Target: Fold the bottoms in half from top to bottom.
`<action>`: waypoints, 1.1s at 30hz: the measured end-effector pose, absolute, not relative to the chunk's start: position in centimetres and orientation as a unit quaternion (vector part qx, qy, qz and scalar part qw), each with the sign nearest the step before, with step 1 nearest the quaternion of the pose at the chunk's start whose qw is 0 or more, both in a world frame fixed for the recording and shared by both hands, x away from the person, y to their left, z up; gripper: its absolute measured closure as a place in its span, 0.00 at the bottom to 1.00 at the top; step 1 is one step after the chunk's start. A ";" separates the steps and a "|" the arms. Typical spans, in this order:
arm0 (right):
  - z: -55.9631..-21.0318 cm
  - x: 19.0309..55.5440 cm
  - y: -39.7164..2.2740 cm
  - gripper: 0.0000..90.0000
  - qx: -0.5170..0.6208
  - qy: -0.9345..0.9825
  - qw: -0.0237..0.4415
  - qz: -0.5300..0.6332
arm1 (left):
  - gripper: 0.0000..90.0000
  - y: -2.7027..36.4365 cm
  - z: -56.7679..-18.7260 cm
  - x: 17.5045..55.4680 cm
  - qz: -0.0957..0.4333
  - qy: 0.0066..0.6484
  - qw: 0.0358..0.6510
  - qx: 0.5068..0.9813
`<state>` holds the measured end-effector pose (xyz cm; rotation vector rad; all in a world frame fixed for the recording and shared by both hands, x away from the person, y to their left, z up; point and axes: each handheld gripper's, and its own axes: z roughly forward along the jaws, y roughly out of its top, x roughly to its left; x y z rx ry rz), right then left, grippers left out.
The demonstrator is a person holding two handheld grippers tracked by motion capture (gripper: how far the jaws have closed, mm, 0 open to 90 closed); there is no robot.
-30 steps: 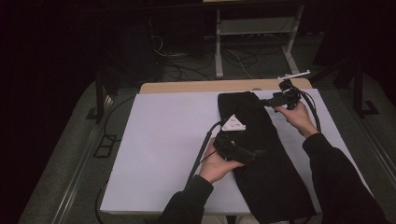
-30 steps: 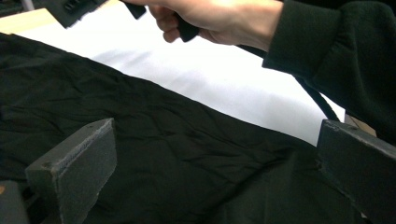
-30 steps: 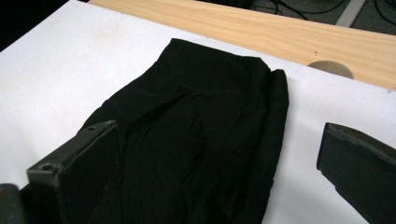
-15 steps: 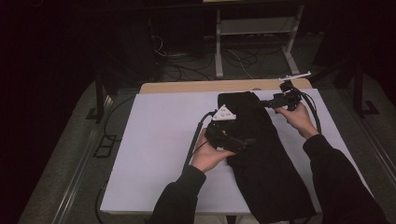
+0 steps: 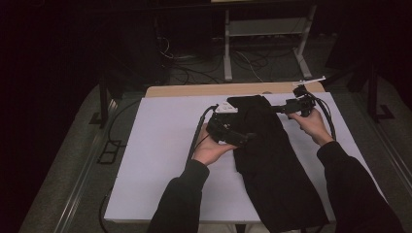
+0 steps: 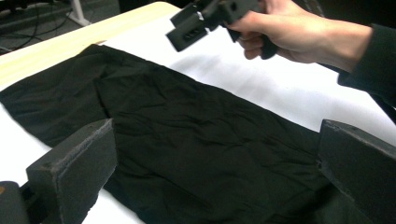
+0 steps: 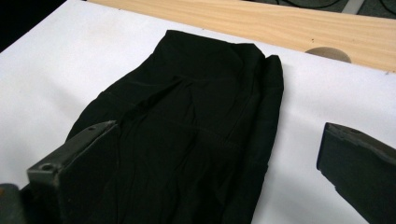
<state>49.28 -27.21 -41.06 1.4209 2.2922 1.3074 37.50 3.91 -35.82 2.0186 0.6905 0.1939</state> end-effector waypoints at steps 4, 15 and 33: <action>-41.1 49.2 -27.3 0.00 0.472 0.762 0.070 0.437 | 0.00 4.4 -35.9 38.4 0.081 0.294 0.486 0.819; -41.1 49.1 -27.3 0.00 0.470 0.762 0.068 0.442 | 0.00 5.9 -35.9 40.8 0.090 0.316 0.483 0.812; -41.6 49.0 -27.4 0.00 0.472 0.757 0.061 0.448 | 0.00 7.8 -37.8 45.0 0.095 0.359 0.485 0.792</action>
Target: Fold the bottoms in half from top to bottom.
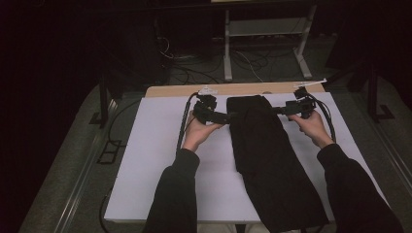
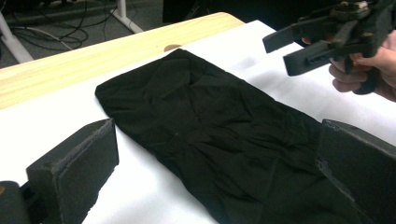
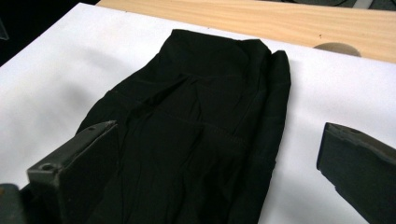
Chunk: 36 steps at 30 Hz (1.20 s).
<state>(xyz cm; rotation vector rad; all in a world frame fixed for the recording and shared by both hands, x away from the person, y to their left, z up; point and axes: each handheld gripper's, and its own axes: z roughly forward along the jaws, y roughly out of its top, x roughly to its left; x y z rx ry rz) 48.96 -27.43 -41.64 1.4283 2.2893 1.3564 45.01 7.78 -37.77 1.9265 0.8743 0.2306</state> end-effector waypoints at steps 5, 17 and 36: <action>-42.1 48.9 -27.3 0.00 0.473 0.756 0.056 0.449 | 0.00 8.2 -38.8 46.2 0.088 0.385 0.489 0.778; -42.6 48.8 -27.1 0.00 0.478 0.757 0.048 0.444 | 0.00 9.3 -40.9 47.9 0.065 0.445 0.494 0.744; -43.8 49.8 -26.1 0.06 0.487 0.764 0.015 0.423 | 0.00 7.7 -43.7 48.9 0.025 0.484 0.474 0.735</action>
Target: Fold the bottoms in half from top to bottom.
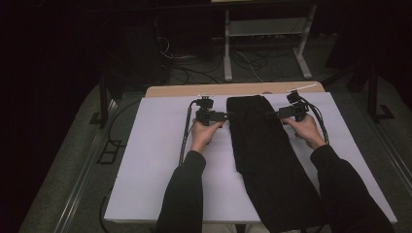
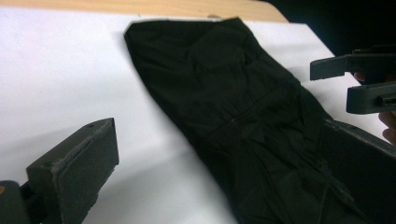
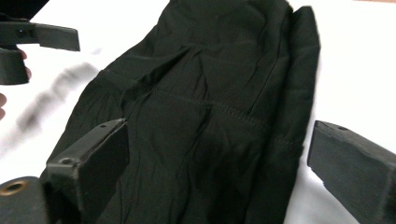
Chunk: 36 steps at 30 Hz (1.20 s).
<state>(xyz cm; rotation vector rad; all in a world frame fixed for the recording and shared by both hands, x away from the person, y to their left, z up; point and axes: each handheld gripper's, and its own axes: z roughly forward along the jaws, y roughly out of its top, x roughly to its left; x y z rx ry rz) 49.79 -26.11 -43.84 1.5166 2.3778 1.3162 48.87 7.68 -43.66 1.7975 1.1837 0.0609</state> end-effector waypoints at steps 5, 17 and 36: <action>-44.5 50.0 -26.0 0.07 0.497 0.763 0.005 0.414 | 0.00 6.8 -44.2 48.8 0.014 0.484 0.470 0.738; -44.9 50.5 -26.2 0.15 0.507 0.756 0.000 0.414 | 0.00 5.8 -45.4 48.9 -0.005 0.487 0.462 0.741; -45.5 50.7 -26.0 0.41 0.522 0.756 0.025 0.395 | 0.17 4.5 -46.0 48.8 -0.009 0.492 0.470 0.733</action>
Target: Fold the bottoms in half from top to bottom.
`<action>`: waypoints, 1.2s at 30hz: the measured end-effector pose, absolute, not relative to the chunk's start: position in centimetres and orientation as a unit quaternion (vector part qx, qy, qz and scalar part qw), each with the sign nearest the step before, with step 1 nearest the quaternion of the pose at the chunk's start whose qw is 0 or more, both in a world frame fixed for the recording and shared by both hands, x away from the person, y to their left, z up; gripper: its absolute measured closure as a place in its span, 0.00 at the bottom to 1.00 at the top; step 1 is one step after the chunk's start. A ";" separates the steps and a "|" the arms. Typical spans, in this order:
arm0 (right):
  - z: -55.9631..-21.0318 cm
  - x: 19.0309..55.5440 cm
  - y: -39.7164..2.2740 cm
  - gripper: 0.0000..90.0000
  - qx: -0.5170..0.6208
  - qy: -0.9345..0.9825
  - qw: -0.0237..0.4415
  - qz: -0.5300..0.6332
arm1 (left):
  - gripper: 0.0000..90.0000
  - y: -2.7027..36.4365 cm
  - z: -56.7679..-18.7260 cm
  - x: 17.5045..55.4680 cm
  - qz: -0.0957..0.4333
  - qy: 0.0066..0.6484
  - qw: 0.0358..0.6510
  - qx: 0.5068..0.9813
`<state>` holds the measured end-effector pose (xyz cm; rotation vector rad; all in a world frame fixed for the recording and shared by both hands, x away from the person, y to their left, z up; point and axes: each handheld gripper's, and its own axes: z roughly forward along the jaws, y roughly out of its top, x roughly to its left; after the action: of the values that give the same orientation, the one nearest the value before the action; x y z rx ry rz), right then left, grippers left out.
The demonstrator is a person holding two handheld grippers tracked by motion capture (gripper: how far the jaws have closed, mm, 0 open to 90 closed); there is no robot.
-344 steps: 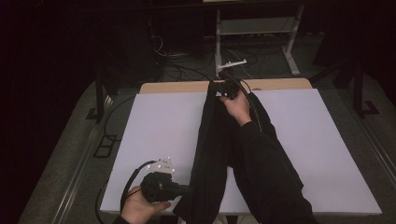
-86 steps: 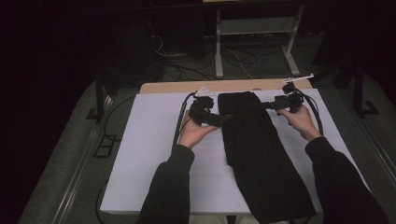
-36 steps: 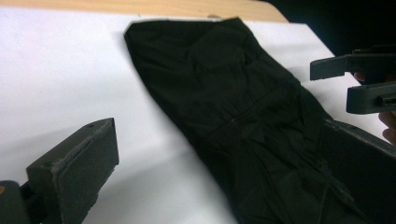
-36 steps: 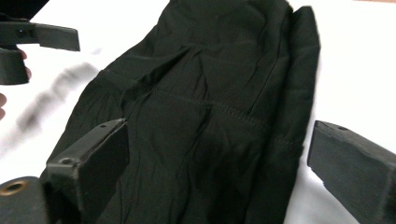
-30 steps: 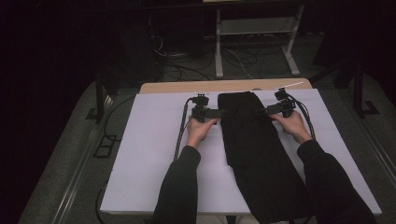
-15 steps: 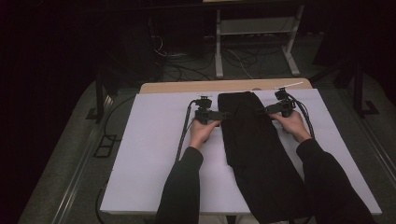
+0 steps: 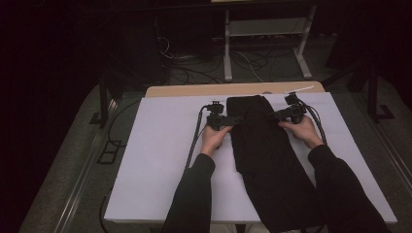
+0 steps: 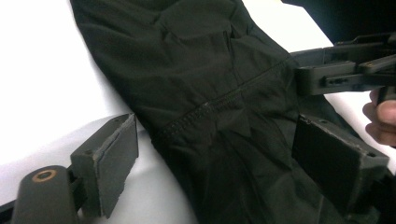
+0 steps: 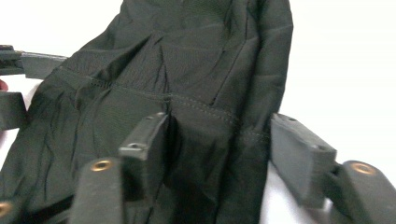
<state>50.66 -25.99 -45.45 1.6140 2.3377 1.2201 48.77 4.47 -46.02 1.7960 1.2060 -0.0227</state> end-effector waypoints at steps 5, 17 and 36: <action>-45.4 50.6 -25.9 0.53 0.525 0.757 0.034 0.388 | 0.29 4.4 -46.1 48.7 -0.006 0.497 0.468 0.731; -45.5 50.2 -25.4 0.79 0.527 0.761 0.060 0.375 | 0.57 4.2 -46.4 48.9 -0.013 0.522 0.467 0.713; -44.9 50.0 -25.9 0.95 0.523 0.754 0.032 0.397 | 0.89 4.4 -46.5 49.0 -0.025 0.539 0.452 0.711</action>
<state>49.98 -25.91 -44.85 1.6088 2.3215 1.2209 48.99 4.44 -46.52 1.7565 1.3305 -0.0611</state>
